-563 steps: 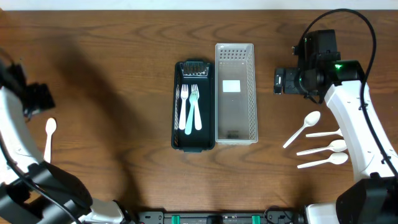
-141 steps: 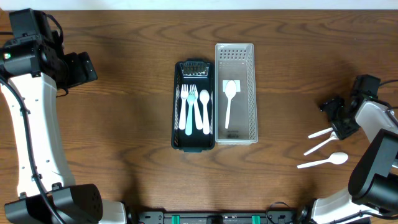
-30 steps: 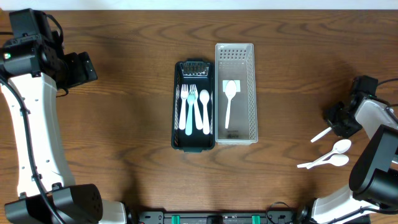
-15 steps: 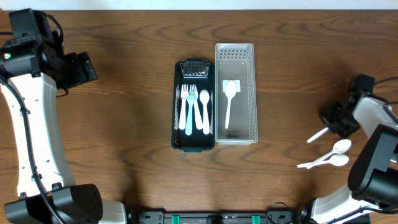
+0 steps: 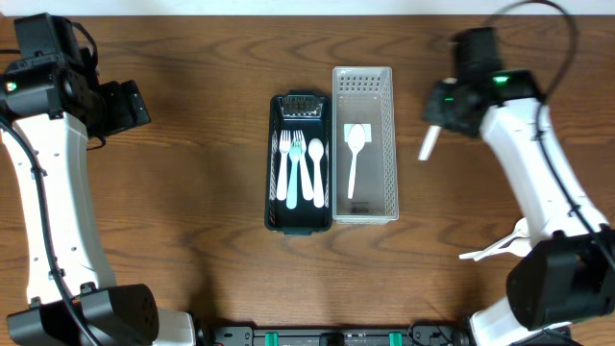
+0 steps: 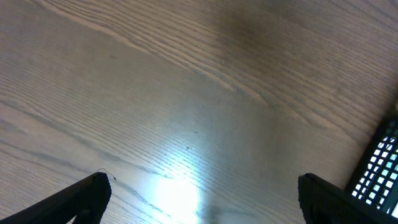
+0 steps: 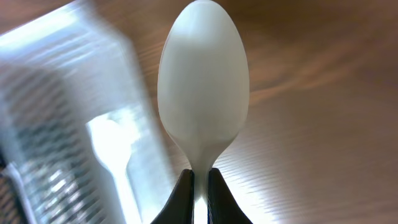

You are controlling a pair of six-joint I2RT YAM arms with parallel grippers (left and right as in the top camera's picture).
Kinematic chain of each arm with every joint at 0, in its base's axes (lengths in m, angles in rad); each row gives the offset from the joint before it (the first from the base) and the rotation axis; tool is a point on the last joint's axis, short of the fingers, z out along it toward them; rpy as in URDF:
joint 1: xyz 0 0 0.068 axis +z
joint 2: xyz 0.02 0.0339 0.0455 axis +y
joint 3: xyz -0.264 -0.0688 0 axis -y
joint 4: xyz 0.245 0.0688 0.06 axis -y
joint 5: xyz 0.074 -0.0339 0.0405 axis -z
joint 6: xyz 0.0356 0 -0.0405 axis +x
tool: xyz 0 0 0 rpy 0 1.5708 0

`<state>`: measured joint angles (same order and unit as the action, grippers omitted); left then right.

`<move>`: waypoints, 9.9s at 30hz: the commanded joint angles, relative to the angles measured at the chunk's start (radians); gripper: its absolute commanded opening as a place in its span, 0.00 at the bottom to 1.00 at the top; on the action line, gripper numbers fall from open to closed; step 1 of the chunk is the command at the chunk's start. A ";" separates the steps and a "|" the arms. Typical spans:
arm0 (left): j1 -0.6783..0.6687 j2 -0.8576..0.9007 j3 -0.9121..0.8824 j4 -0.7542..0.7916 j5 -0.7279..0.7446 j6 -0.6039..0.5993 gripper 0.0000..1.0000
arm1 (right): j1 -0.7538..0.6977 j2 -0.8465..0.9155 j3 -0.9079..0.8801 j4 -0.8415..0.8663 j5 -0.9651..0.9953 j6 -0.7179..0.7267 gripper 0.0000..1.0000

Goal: Pack container
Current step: 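Carry the spoon into the clear basket and release it, then move the right gripper to the third white spoon and grasp it, then lift the spoon into the clear basket and open the right gripper, then move the right gripper back toward the last white spoon, then position the right gripper over the last white spoon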

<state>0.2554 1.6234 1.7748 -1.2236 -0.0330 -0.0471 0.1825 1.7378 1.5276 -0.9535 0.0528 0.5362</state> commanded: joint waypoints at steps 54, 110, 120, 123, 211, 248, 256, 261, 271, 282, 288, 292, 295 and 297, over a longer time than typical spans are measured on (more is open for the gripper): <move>0.002 0.012 -0.006 0.006 -0.005 0.018 0.98 | -0.371 0.060 0.120 -0.374 0.043 0.364 0.77; 0.002 0.020 -0.006 0.005 -0.005 0.017 0.98 | -0.585 0.060 -0.488 -0.033 0.022 0.121 0.80; 0.002 0.020 -0.006 0.005 -0.005 0.018 0.98 | -0.585 0.060 -0.557 0.106 0.006 0.119 0.81; 0.002 0.020 -0.006 0.005 -0.005 0.018 0.98 | -0.585 0.060 -0.563 0.135 -0.005 0.112 0.82; 0.002 0.020 -0.006 0.009 -0.005 0.018 0.98 | 0.181 0.108 0.066 0.046 -0.036 -0.171 0.22; 0.002 0.021 -0.006 0.013 -0.005 0.017 0.98 | -0.472 -0.151 -0.526 -0.009 0.049 0.538 0.99; 0.002 0.021 -0.006 0.013 -0.005 0.018 0.98 | -0.472 -0.151 -0.670 0.181 0.055 0.440 0.99; 0.002 0.021 -0.006 0.013 -0.005 0.018 0.98 | -0.493 -0.151 -0.694 0.187 0.055 0.435 0.99; 0.002 0.021 -0.006 0.013 -0.005 0.018 0.98 | -0.579 -0.151 -0.694 0.060 0.052 0.476 0.99; 0.002 0.021 -0.006 0.011 -0.005 0.017 0.98 | -0.601 -0.149 -0.800 0.226 0.070 0.442 0.99; 0.002 0.021 -0.006 0.012 -0.005 0.017 0.98 | -0.601 -0.149 -0.846 0.310 0.051 0.415 0.97; 0.002 0.021 -0.006 0.012 -0.005 0.018 0.98 | -0.601 -0.149 -0.860 0.310 0.046 0.417 0.81; 0.002 0.021 -0.006 0.012 -0.005 0.017 0.98 | -0.601 -0.149 -0.871 0.307 0.043 0.417 0.67; 0.002 0.021 -0.006 0.012 -0.005 0.018 0.98 | -0.601 -0.149 -0.877 0.302 0.043 0.417 0.64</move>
<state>0.2554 1.6325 1.7748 -1.2079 -0.0326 -0.0467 -0.4091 1.5478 0.7116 -0.6380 0.1108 0.9565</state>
